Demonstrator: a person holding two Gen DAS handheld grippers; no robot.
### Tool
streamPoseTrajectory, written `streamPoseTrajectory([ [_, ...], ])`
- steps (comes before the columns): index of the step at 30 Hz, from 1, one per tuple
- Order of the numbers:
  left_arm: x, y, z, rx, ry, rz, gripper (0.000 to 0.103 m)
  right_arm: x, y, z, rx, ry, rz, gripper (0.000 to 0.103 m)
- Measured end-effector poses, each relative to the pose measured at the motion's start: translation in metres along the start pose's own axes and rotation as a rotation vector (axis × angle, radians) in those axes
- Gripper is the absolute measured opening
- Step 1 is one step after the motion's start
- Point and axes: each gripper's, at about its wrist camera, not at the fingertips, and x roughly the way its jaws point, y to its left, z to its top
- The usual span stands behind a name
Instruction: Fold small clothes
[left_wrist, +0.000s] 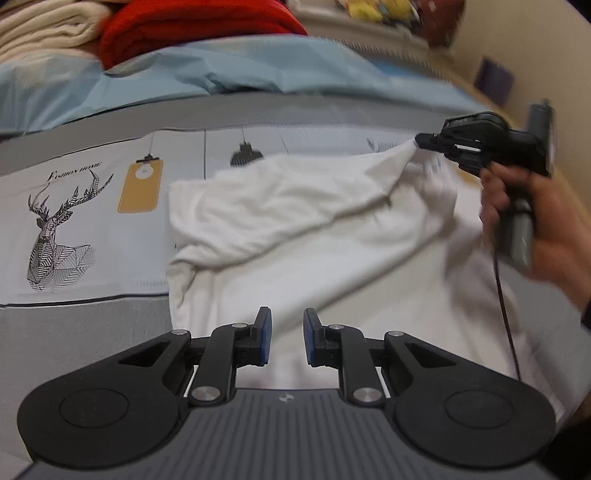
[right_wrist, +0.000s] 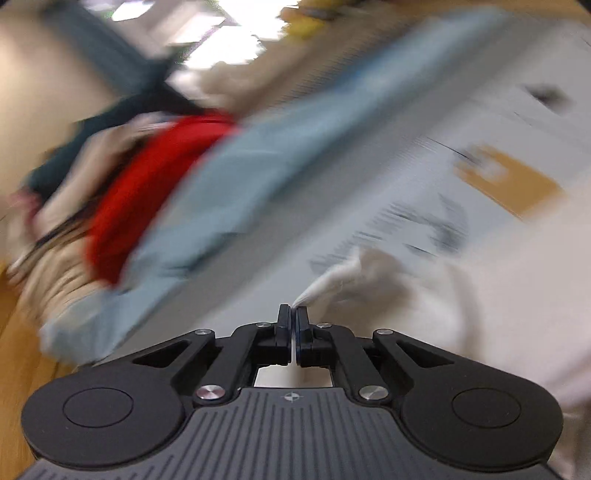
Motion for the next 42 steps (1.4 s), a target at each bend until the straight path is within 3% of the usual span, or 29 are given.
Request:
streamPoseTrajectory([
  [3, -0.003, 0.014, 0.008, -0.097, -0.097, -0.077, 0.027, -0.02, 0.065, -0.006, -0.128, 0.083, 0.197, 0.002],
  [6, -0.008, 0.019, 0.015, -0.141, -0.219, -0.152, 0.029, -0.043, 0.109, -0.025, -0.158, 0.169, 0.29, 0.002],
  [8, -0.01, 0.015, 0.019, -0.131, -0.273, -0.174, 0.041, -0.056, 0.126, -0.04, -0.142, 0.215, 0.313, 0.002],
  [10, -0.011, 0.01, 0.023, -0.113, -0.313, -0.197, 0.044, -0.066, 0.136, -0.054, -0.113, 0.241, 0.317, 0.002],
  [18, 0.004, 0.007, 0.035, -0.115, -0.372, -0.143, 0.043, -0.069, 0.154, -0.07, -0.101, 0.312, 0.335, 0.001],
  [21, 0.017, 0.018, 0.036, -0.15, -0.306, -0.112, 0.043, -0.067, 0.145, -0.064, -0.095, 0.293, 0.28, 0.001],
  [24, 0.031, 0.032, 0.036, -0.187, -0.229, -0.097, 0.043, -0.067, 0.13, -0.053, -0.082, 0.256, 0.127, 0.004],
  [26, 0.045, 0.046, 0.034, -0.241, -0.107, -0.081, 0.043, -0.065, 0.116, -0.047, -0.069, 0.274, 0.047, 0.004],
  [29, 0.067, 0.074, 0.025, -0.472, 0.073, -0.156, 0.043, -0.062, 0.099, -0.043, -0.053, 0.3, -0.048, 0.004],
  [31, 0.068, 0.078, 0.023, -0.543, 0.091, -0.22, 0.043, -0.061, 0.09, -0.043, -0.042, 0.323, -0.093, 0.004],
  [35, 0.061, 0.036, 0.03, -0.367, 0.085, -0.224, 0.049, -0.059, 0.076, -0.041, -0.02, 0.341, -0.143, 0.004],
  [37, 0.065, 0.008, 0.027, -0.243, 0.098, -0.159, 0.049, -0.058, 0.072, -0.04, -0.015, 0.348, -0.167, 0.004],
  [39, 0.074, -0.013, 0.02, -0.117, 0.106, -0.034, 0.049, -0.057, 0.068, -0.04, -0.003, 0.355, -0.184, 0.004],
  [40, 0.077, -0.017, 0.018, -0.073, 0.103, 0.014, 0.041, -0.057, 0.067, -0.039, 0.002, 0.356, -0.19, 0.005],
  [41, 0.077, -0.014, 0.017, -0.064, 0.096, 0.036, 0.013, -0.057, 0.066, -0.038, 0.005, 0.354, -0.195, 0.004],
  [42, 0.076, -0.006, 0.019, -0.07, 0.093, 0.051, 0.009, -0.057, 0.065, -0.038, 0.007, 0.35, -0.202, 0.004],
])
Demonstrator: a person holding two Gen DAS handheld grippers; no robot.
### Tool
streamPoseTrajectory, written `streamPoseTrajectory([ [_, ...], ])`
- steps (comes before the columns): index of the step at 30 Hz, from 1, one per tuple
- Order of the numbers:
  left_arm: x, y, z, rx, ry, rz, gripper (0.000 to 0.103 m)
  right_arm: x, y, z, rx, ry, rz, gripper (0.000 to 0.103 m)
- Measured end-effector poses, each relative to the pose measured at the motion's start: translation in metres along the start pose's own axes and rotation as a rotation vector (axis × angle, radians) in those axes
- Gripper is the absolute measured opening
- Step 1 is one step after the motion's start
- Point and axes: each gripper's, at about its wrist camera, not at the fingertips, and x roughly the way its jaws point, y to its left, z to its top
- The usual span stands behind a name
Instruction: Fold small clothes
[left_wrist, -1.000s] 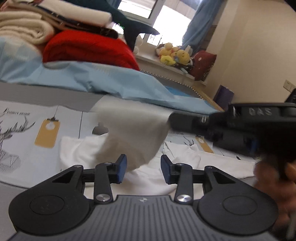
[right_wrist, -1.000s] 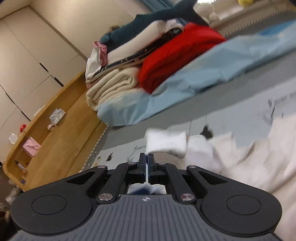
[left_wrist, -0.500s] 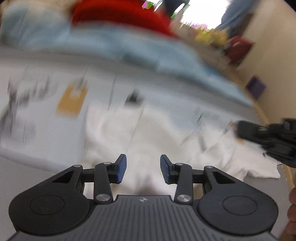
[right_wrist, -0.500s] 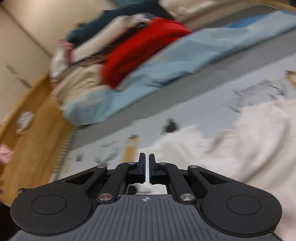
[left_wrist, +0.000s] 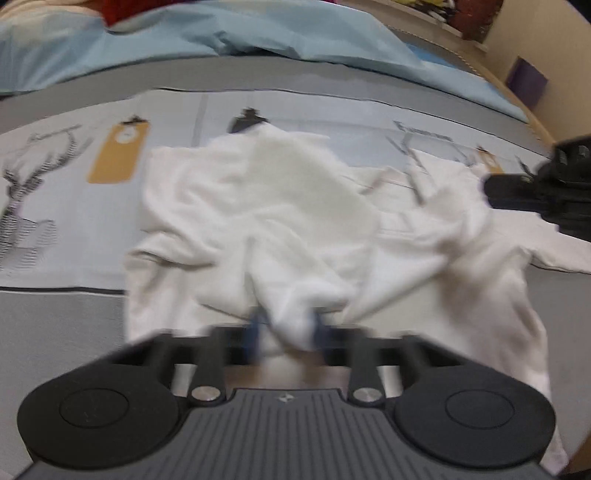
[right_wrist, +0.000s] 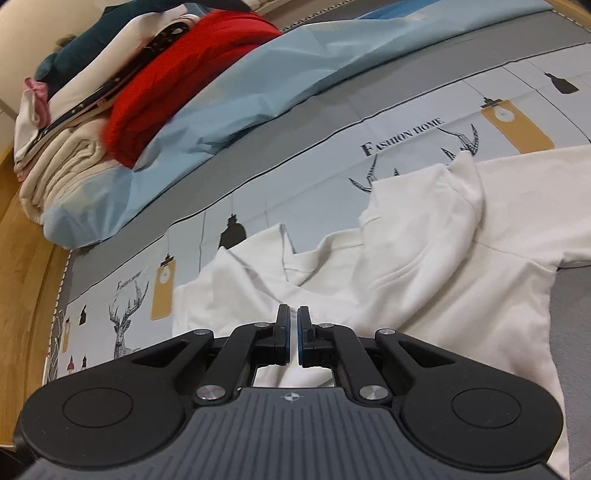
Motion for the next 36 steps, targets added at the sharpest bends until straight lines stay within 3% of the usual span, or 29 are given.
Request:
streamPoseTrajectory([
  [2, -0.011, 0.03, 0.006, -0.033, -0.039, 0.028, 0.006, 0.001, -0.002, 0.002, 0.008, -0.003, -0.016, 0.004],
  [4, -0.026, 0.066, 0.014, -0.048, -0.11, 0.126, 0.004, 0.002, -0.005, 0.004, 0.016, -0.005, -0.022, 0.004],
  [7, -0.046, 0.152, 0.017, -0.098, -0.178, 0.371, 0.004, 0.001, -0.009, 0.007, 0.017, -0.015, -0.034, 0.004],
  [11, -0.079, 0.291, 0.001, -0.349, -0.225, 0.868, 0.006, -0.002, -0.017, 0.009, 0.018, -0.027, -0.055, 0.005],
  [12, -0.088, 0.315, -0.006, -0.423, -0.24, 0.953, 0.008, -0.003, -0.02, 0.01, 0.017, -0.03, -0.061, 0.004],
  [13, -0.096, 0.329, -0.011, -0.47, -0.247, 0.984, 0.012, -0.003, -0.023, 0.011, 0.016, -0.033, -0.07, 0.004],
  [15, -0.105, 0.335, -0.017, -0.544, -0.283, 0.957, 0.017, -0.003, -0.031, 0.014, 0.019, -0.041, -0.092, 0.004],
  [17, -0.099, 0.318, -0.01, -0.537, -0.307, 0.848, 0.029, -0.003, -0.04, 0.017, 0.032, -0.048, -0.112, 0.004],
  [20, -0.072, 0.272, 0.009, -0.443, -0.314, 0.574, 0.041, -0.003, -0.055, 0.024, 0.055, -0.07, -0.137, 0.005],
  [23, -0.039, 0.22, 0.02, -0.333, -0.278, 0.324, 0.044, -0.002, -0.074, 0.033, 0.076, -0.109, -0.187, 0.01],
  [25, -0.016, 0.185, 0.025, -0.258, -0.252, 0.203, 0.044, 0.002, -0.091, 0.038, 0.105, -0.115, -0.22, 0.01],
  [28, 0.015, 0.138, 0.029, -0.158, -0.226, 0.134, 0.044, 0.006, -0.112, 0.043, 0.151, -0.132, -0.223, 0.011],
  [33, 0.052, 0.098, 0.045, -0.116, -0.243, 0.027, 0.044, 0.01, -0.119, 0.043, 0.181, -0.123, -0.197, 0.019],
  [36, 0.078, 0.077, 0.059, -0.083, -0.257, 0.024, 0.044, 0.011, -0.117, 0.045, 0.166, -0.114, -0.18, 0.02],
])
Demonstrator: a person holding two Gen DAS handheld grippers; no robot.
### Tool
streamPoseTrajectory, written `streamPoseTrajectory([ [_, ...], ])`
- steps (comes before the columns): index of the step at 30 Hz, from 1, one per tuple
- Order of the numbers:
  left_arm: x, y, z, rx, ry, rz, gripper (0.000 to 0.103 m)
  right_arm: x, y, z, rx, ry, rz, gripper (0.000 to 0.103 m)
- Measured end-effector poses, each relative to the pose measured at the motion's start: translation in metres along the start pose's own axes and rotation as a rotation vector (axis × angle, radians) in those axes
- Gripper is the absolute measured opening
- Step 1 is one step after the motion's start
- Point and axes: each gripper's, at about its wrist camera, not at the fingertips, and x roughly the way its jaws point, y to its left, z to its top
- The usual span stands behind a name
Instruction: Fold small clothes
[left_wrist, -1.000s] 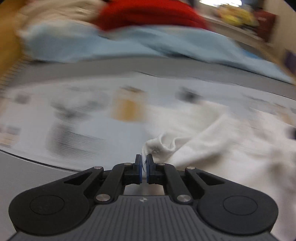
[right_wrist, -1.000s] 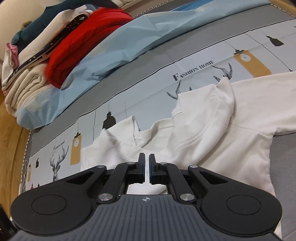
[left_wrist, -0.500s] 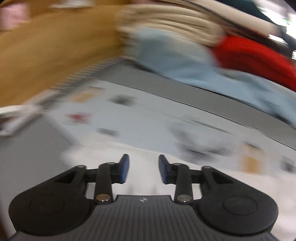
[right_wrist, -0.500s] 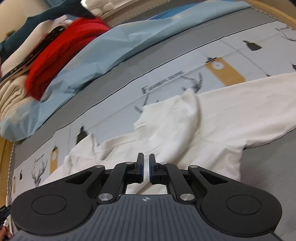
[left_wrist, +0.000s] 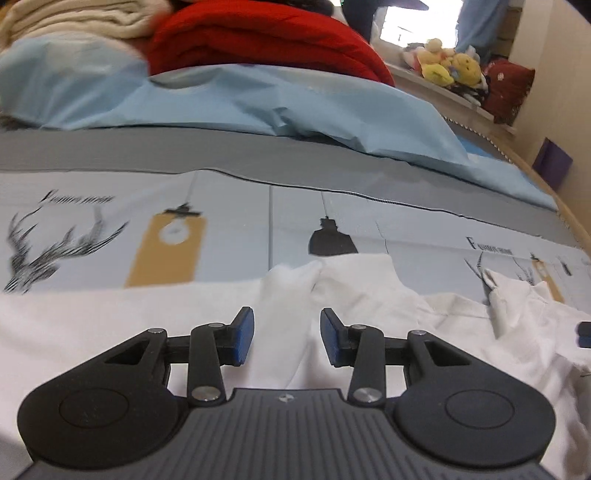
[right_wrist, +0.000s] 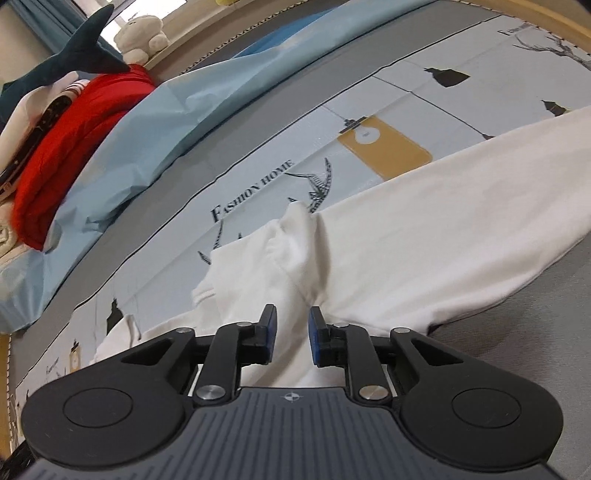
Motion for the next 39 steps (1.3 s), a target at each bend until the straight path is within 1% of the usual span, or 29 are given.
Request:
streamPoseTrajectory([
  [2, 0.021, -0.005, 0.003, 0.009, 0.012, 0.025, 0.044, 0.001, -0.002, 0.001, -0.006, 0.001, -0.003, 0.02],
  [4, 0.04, -0.006, 0.001, 0.011, 0.041, 0.04, 0.042, 0.002, -0.007, 0.003, 0.003, 0.005, -0.017, 0.02],
  [5, 0.05, -0.005, 0.001, 0.019, 0.056, 0.033, 0.032, 0.002, -0.01, 0.004, 0.01, 0.006, -0.023, 0.02],
  [6, 0.052, -0.005, 0.002, 0.06, 0.04, 0.033, 0.022, 0.003, -0.014, 0.005, 0.02, 0.007, -0.031, 0.02],
  [7, 0.048, -0.002, 0.002, 0.108, 0.029, 0.032, 0.004, 0.004, -0.018, 0.007, 0.031, 0.006, -0.04, 0.02],
  [8, 0.048, 0.003, 0.005, 0.109, 0.015, 0.07, 0.004, 0.004, -0.02, 0.009, 0.039, 0.004, -0.048, 0.02],
  [9, 0.048, 0.013, 0.008, 0.066, 0.001, 0.129, 0.004, 0.005, -0.022, 0.01, 0.045, 0.001, -0.053, 0.02],
  [10, 0.047, 0.026, 0.011, -0.007, -0.001, 0.172, 0.004, 0.005, -0.024, 0.011, 0.049, -0.002, -0.055, 0.02],
  [11, 0.044, 0.036, 0.013, -0.082, -0.012, 0.184, 0.003, 0.006, -0.025, 0.012, 0.053, -0.008, -0.054, 0.02],
  [12, 0.042, 0.036, 0.014, -0.09, -0.02, 0.159, 0.003, 0.006, -0.026, 0.013, 0.054, -0.013, -0.052, 0.02],
  [13, 0.039, 0.03, 0.015, -0.049, -0.021, 0.113, 0.008, 0.007, -0.026, 0.013, 0.051, -0.018, -0.05, 0.02],
  [14, 0.037, 0.022, 0.016, 0.005, -0.023, 0.104, 0.017, 0.008, -0.026, 0.012, 0.046, -0.021, -0.047, 0.02],
  [15, 0.034, 0.014, 0.015, 0.055, -0.036, 0.125, 0.023, 0.011, -0.025, 0.012, 0.041, -0.019, -0.045, 0.02],
  [16, 0.031, 0.007, 0.015, 0.083, -0.051, 0.153, 0.032, 0.013, -0.024, 0.011, 0.035, -0.015, -0.038, 0.02],
  [17, 0.031, 0.006, 0.015, 0.074, -0.051, 0.173, 0.033, 0.016, -0.023, 0.01, 0.027, -0.01, -0.022, 0.022],
  [19, 0.031, 0.013, 0.014, 0.009, -0.023, 0.161, 0.033, 0.025, -0.022, 0.008, 0.002, 0.006, -0.006, 0.025],
  [20, 0.031, 0.018, 0.013, -0.023, -0.016, 0.158, 0.033, 0.029, -0.023, 0.007, -0.01, 0.012, -0.014, 0.025],
  [21, 0.03, 0.021, 0.013, -0.034, -0.015, 0.161, 0.033, 0.033, -0.024, 0.006, -0.019, 0.014, -0.03, 0.025],
  [22, 0.029, 0.022, 0.013, -0.034, -0.018, 0.162, 0.033, 0.037, -0.028, 0.005, -0.028, 0.01, -0.064, 0.025],
  [23, 0.025, 0.023, 0.013, -0.031, -0.026, 0.158, 0.033, 0.041, -0.033, 0.004, -0.031, 0.004, -0.121, 0.021],
  [24, 0.021, 0.024, 0.013, -0.029, -0.035, 0.153, 0.033, 0.045, -0.04, 0.004, -0.029, 0.003, -0.156, 0.0],
  [27, 0.011, 0.027, 0.015, -0.039, -0.055, 0.148, 0.033, 0.044, -0.049, 0.007, -0.016, -0.011, -0.169, 0.0],
  [30, 0.007, 0.03, 0.02, -0.068, -0.062, 0.137, 0.033, 0.039, -0.053, 0.008, -0.018, -0.053, -0.243, 0.0],
  [32, 0.004, 0.029, 0.023, -0.085, -0.062, 0.123, 0.033, 0.037, -0.066, 0.013, 0.028, -0.077, -0.289, 0.0],
  [33, 0.003, 0.027, 0.024, -0.085, -0.063, 0.114, 0.033, 0.036, -0.072, 0.016, 0.041, -0.076, -0.294, 0.0],
  [35, -0.002, 0.021, 0.027, -0.064, -0.066, 0.102, 0.033, 0.034, -0.078, 0.022, 0.056, -0.058, -0.245, 0.0],
  [37, -0.009, 0.017, 0.029, -0.054, -0.076, 0.097, 0.033, 0.03, -0.076, 0.021, 0.083, -0.04, -0.168, 0.001],
  [38, -0.014, 0.017, 0.03, -0.058, -0.081, 0.091, 0.033, 0.029, -0.074, 0.021, 0.108, -0.028, -0.146, 0.005],
  [39, -0.018, 0.017, 0.032, -0.063, -0.082, 0.084, 0.033, 0.026, -0.071, 0.02, 0.128, -0.008, -0.123, 0.017],
])
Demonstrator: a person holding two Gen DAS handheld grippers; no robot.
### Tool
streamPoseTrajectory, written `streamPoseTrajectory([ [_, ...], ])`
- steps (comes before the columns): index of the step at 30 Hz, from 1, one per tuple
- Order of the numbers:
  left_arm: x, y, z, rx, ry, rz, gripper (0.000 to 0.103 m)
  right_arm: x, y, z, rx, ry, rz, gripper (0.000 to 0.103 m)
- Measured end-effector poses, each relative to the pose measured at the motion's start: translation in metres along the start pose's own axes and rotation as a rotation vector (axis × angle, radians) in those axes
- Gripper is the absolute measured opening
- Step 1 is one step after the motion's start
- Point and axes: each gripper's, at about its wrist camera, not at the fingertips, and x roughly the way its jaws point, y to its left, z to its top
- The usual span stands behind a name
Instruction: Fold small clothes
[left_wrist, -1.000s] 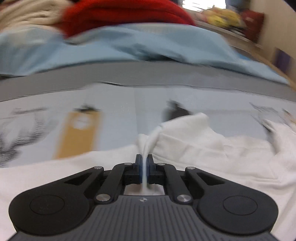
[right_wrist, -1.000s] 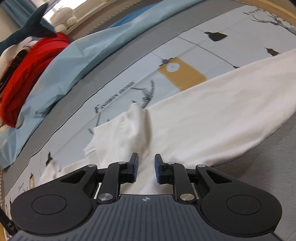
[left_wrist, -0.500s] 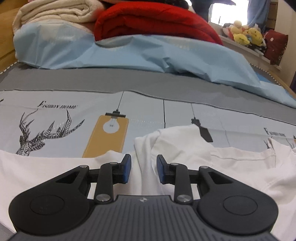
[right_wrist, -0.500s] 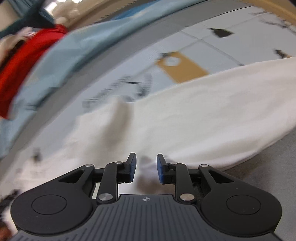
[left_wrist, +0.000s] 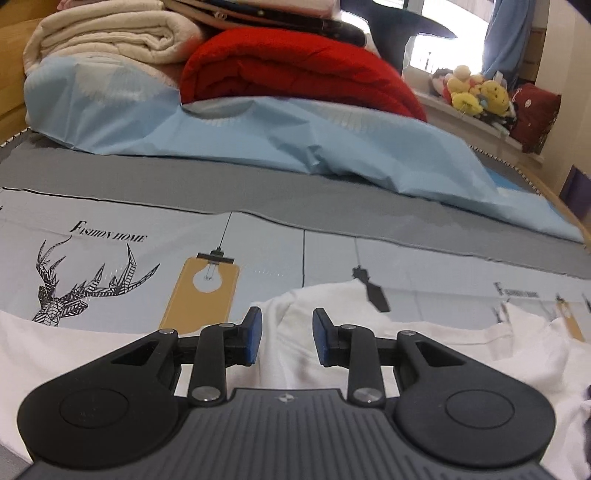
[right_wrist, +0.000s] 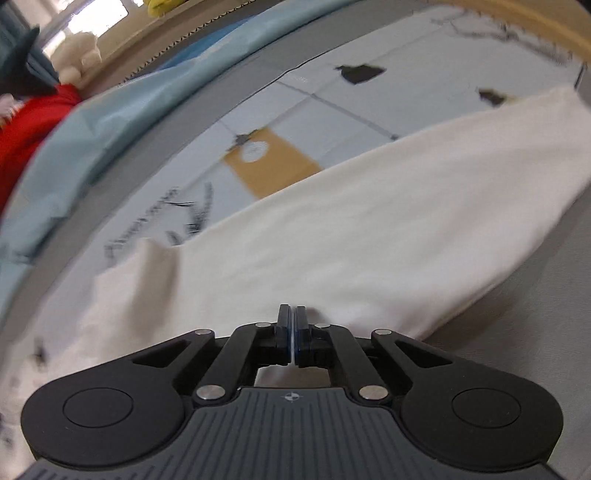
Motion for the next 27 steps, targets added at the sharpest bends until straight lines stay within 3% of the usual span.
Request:
streamPoseTrajectory([
  [2, -0.013, 0.003, 0.006, -0.017, -0.002, -0.009, 0.033, -0.012, 0.004, -0.004, 0.018, 0.004, 0.023, 0.035],
  [4, -0.033, 0.007, 0.012, -0.036, -0.013, -0.014, 0.033, -0.024, 0.002, -0.009, 0.073, 0.016, -0.013, 0.036],
  [7, -0.069, 0.015, 0.018, -0.071, -0.019, -0.024, 0.033, -0.032, -0.008, -0.018, 0.198, 0.066, 0.01, 0.036],
  [12, -0.145, 0.025, 0.003, -0.073, 0.028, -0.01, 0.037, -0.003, -0.012, -0.022, 0.199, 0.078, 0.07, 0.037],
  [13, -0.16, 0.027, -0.007, -0.072, 0.043, -0.012, 0.037, 0.003, -0.016, -0.021, 0.222, 0.068, 0.087, 0.033],
  [14, -0.174, 0.029, -0.019, -0.07, 0.058, -0.018, 0.037, 0.005, -0.021, -0.02, 0.232, 0.044, 0.112, 0.01],
  [15, -0.186, 0.03, -0.032, -0.065, 0.076, -0.022, 0.037, 0.005, -0.024, -0.02, 0.23, 0.017, 0.108, 0.004],
  [20, -0.211, 0.032, -0.098, -0.041, 0.251, -0.004, 0.037, -0.018, -0.043, -0.019, 0.268, -0.089, -0.026, 0.003],
  [23, -0.2, 0.033, -0.125, -0.021, 0.414, 0.021, 0.037, -0.02, -0.043, -0.018, 0.235, -0.028, 0.019, 0.01],
  [24, -0.197, 0.034, -0.131, -0.022, 0.45, 0.005, 0.037, -0.025, -0.042, -0.019, 0.216, -0.008, 0.041, 0.019],
  [27, -0.195, 0.035, -0.139, -0.039, 0.494, -0.029, 0.037, -0.059, -0.036, -0.03, 0.099, -0.031, 0.075, 0.03],
])
